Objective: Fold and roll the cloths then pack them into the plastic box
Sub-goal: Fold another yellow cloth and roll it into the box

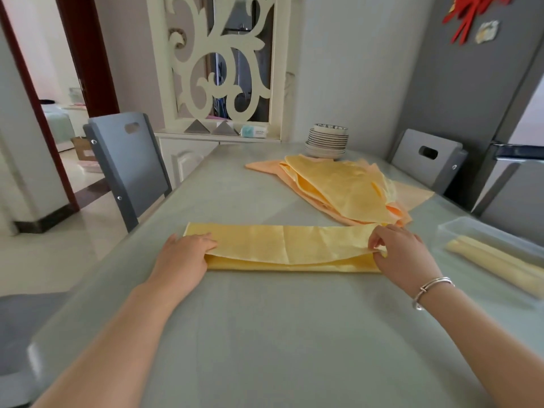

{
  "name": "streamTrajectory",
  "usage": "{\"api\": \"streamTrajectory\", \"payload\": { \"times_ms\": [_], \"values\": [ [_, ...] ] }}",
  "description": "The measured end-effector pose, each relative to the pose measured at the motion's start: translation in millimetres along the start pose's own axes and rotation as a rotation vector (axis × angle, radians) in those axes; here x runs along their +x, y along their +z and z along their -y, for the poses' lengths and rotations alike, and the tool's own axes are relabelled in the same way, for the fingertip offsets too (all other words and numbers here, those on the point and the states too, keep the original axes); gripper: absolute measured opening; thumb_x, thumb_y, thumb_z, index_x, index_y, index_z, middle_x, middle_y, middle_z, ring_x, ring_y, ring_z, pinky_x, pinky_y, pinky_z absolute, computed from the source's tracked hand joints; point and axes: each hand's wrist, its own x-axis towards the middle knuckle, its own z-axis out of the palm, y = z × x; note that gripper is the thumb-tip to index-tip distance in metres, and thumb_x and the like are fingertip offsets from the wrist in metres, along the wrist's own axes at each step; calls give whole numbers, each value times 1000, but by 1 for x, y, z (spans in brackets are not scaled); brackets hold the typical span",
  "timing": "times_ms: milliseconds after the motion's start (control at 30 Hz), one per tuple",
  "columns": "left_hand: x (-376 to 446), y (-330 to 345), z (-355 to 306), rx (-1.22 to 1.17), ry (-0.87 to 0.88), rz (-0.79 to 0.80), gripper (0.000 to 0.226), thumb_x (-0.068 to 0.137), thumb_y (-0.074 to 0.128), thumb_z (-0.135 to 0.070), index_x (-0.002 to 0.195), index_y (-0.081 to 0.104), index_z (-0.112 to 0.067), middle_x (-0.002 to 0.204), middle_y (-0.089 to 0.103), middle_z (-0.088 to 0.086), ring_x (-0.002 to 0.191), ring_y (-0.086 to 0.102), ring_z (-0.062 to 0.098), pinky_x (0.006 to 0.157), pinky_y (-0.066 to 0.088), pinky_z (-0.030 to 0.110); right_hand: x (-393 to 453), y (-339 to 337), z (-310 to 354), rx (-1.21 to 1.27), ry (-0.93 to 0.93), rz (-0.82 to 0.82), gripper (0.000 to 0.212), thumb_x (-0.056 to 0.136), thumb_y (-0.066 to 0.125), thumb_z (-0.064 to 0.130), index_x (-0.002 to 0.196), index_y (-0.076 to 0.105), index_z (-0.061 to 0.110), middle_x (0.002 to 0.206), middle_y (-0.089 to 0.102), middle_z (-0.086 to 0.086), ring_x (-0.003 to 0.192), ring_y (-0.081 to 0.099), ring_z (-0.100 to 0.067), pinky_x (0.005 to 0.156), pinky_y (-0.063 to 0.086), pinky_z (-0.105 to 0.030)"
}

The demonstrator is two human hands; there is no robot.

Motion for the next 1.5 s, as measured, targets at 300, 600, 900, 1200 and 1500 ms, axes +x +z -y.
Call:
{"api": "streamTrajectory", "payload": {
  "times_ms": [300,600,900,1200,1500],
  "values": [
    [1,2,4,-3,8,58,71,80,38,8,140,43,-31,152,31,-12,136,33,15,115,16,34,-9,-3,-5,215,163,62,15,74,57,8,76,56,23,85,58,4,84,55,-21,73,48,-36],
    [-4,-3,2,-61,-4,94,75,82,32,10,142,37,-35,152,28,-16,138,27,17,117,10,31,-9,-6,-7,191,167,88,13,73,58,9,69,57,22,82,56,7,81,53,-17,71,45,-32],
    [-3,3,-18,-454,218,89,40,82,56,-16,110,61,-44,131,52,-22,127,42,1,107,29,21,-8,0,-11,167,247,90,11,81,53,19,70,51,19,80,53,1,79,50,-22,67,38,-32],
    [-8,20,-50,-329,516,76,28,90,53,-32,116,64,-38,113,54,-26,107,44,-1,99,37,24,-2,11,-35,121,593,284,54,85,46,58,97,55,5,112,56,-17,108,49,-37,85,40,-37],
    [-11,18,-51,-274,535,76,27,88,53,-34,112,65,-39,104,51,-23,97,44,-2,91,39,23,0,4,-25,245,615,339,28,86,53,40,91,56,12,106,57,-14,101,51,-33,83,39,-36]
  ]
}}
